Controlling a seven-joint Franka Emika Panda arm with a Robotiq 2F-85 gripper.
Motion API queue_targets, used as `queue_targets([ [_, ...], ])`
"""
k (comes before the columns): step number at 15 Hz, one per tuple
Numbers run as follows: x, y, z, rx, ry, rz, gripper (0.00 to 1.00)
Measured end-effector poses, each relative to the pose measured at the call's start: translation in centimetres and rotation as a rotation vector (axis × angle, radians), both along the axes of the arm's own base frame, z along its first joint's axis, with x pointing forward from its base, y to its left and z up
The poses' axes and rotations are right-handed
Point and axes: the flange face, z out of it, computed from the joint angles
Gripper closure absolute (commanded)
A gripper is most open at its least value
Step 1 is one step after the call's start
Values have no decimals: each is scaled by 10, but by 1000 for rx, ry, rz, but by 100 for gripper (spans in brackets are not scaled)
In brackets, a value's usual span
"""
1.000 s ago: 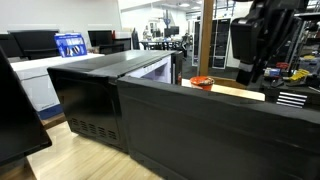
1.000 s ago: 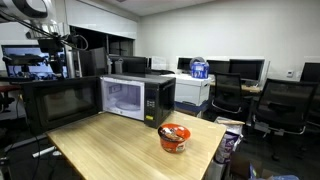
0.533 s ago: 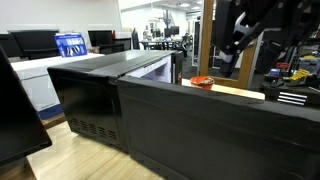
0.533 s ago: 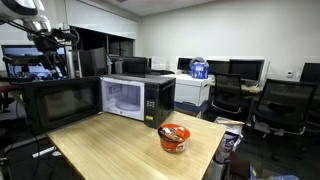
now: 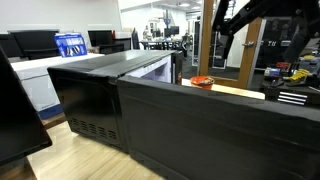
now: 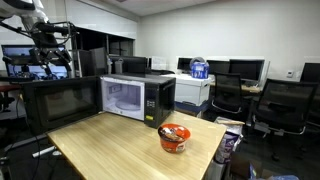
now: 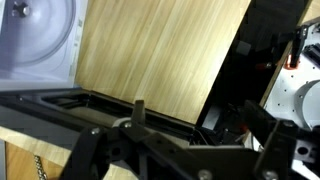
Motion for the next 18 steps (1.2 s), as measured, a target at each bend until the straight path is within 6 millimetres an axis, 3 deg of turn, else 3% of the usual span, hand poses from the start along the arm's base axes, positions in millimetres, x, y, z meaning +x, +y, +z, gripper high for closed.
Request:
queue_targets([
  [11,25,-143,25,146,-75,-528,0],
  [14,27,-168,21,174,-62,-594,0],
  [18,39,-178,13,239,-18,-593,0],
])
